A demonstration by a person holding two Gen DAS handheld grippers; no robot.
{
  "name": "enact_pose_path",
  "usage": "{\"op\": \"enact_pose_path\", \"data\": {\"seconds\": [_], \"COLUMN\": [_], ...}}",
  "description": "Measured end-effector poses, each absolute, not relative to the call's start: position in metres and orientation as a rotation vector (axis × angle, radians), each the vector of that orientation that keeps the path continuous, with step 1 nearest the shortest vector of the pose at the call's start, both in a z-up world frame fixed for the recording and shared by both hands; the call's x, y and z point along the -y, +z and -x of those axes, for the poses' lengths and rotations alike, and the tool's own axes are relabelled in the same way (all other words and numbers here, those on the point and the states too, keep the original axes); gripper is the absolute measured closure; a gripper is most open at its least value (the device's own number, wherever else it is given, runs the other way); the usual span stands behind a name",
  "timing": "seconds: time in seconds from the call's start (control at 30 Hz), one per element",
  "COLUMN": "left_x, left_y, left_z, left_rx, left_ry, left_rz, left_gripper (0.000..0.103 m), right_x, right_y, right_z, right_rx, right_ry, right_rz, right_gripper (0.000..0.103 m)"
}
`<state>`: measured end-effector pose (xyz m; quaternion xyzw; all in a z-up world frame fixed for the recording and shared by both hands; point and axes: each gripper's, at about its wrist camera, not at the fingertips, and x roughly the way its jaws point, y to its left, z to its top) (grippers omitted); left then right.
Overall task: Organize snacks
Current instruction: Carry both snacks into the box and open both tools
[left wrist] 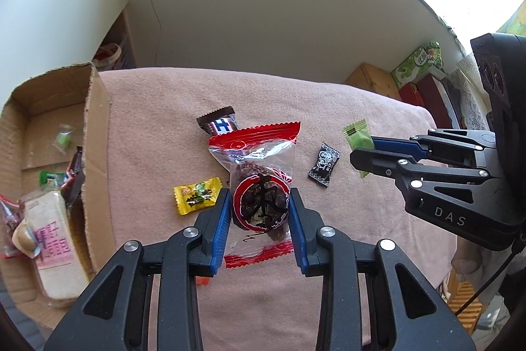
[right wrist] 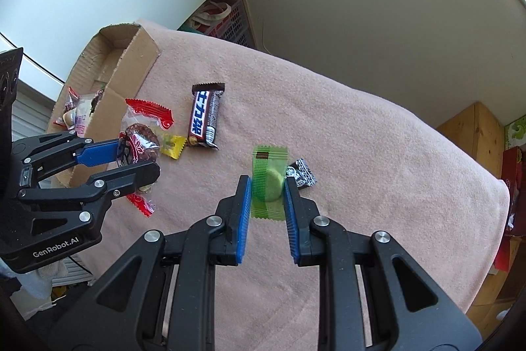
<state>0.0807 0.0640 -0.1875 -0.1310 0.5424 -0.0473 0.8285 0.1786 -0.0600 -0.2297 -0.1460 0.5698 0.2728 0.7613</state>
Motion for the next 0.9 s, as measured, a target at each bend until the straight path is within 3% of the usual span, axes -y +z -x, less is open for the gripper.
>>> {"op": "enact_pose_path", "data": {"seconds": [0.9], "left_x": [-0.180], "left_y": [-0.173], "left_z": [-0.009], "left_rx": [-1.067], "left_ry": [0.142], "left_rz": [0.418], "left_gripper": [0.071], "right_x": [-0.110], "right_y": [-0.209], "right_z": [-0.149], "right_rx": [-1.158], "right_ry": [0.832], "right_rz": [0.476], "right_gripper": [0.083]}}
